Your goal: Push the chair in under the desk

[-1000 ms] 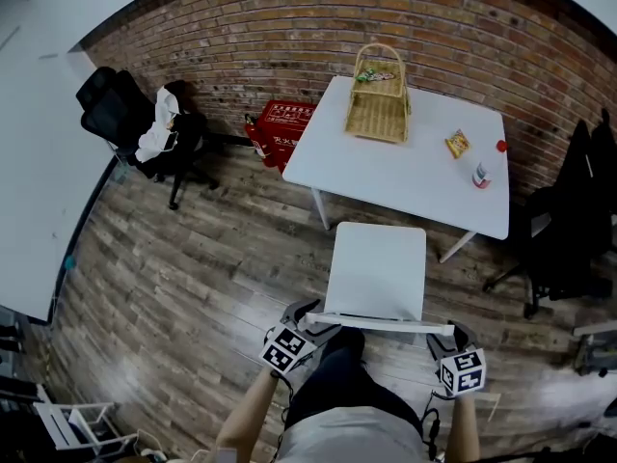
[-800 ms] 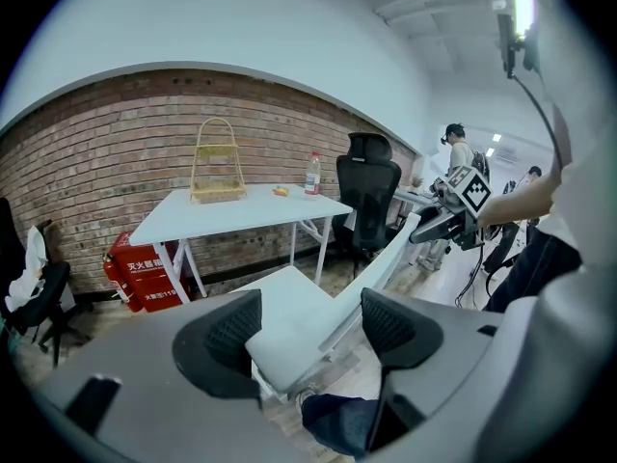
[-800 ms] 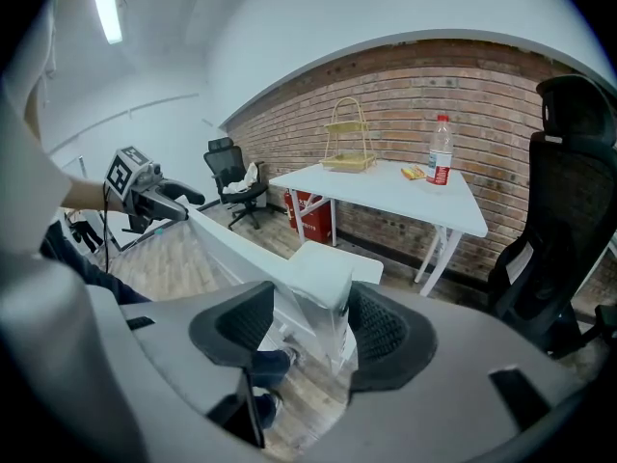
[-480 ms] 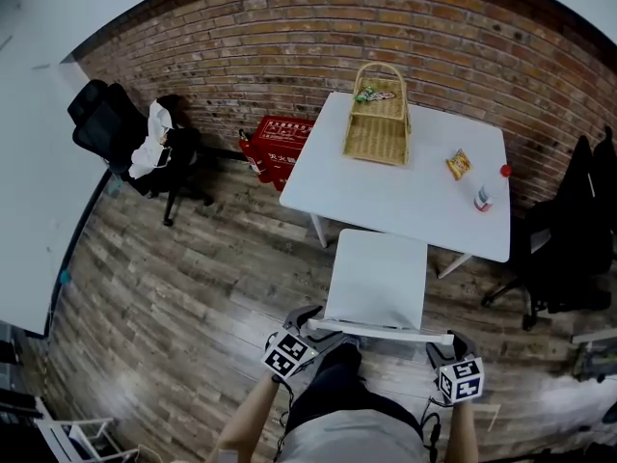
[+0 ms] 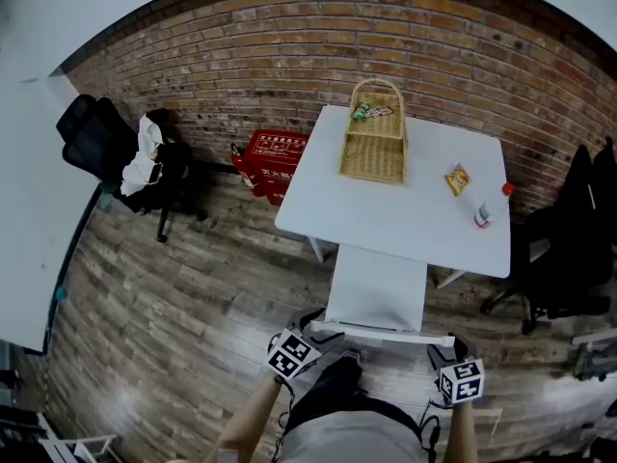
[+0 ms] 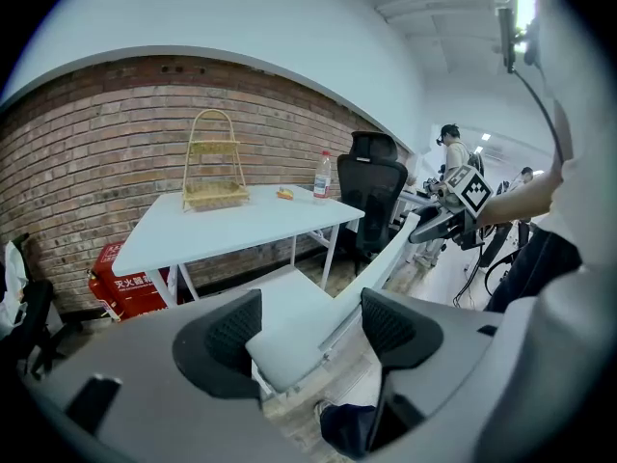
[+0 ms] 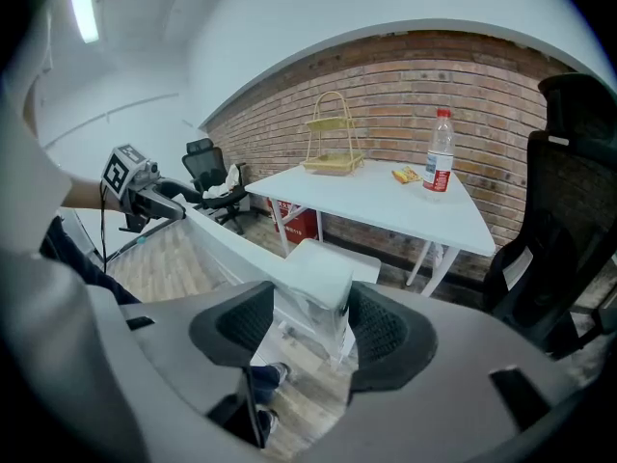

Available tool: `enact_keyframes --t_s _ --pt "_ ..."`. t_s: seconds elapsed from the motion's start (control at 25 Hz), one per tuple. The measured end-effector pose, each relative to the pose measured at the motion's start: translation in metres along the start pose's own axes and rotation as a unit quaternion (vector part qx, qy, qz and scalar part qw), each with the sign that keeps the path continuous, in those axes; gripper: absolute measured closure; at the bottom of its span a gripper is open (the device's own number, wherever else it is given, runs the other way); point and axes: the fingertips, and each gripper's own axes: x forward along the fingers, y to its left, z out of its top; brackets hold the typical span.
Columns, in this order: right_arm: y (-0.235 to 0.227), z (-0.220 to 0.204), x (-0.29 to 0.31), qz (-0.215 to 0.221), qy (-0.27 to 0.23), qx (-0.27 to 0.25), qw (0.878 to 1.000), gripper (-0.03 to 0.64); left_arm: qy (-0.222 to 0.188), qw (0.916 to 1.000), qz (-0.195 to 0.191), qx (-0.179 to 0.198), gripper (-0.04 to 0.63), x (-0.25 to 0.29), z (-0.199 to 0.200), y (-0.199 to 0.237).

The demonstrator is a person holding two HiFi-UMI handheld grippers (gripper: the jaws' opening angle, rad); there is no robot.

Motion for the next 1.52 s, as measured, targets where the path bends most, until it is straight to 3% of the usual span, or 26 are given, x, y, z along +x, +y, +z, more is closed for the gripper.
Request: enact_keyframes --t_s 0.76,1.52 --pt "-0.033 0.053 0.05 -0.027 0.0 0.024 0.999 0.37 -0.012 0.9994 -0.021 0.026 0.262 0.044 0.044 0.073" --pt "-0.074 0.084 0.078 -0.032 0.014 0.029 0.999 0.37 -0.015 0.9996 -0.012 0.022 0.262 0.079 0.076 0.101"
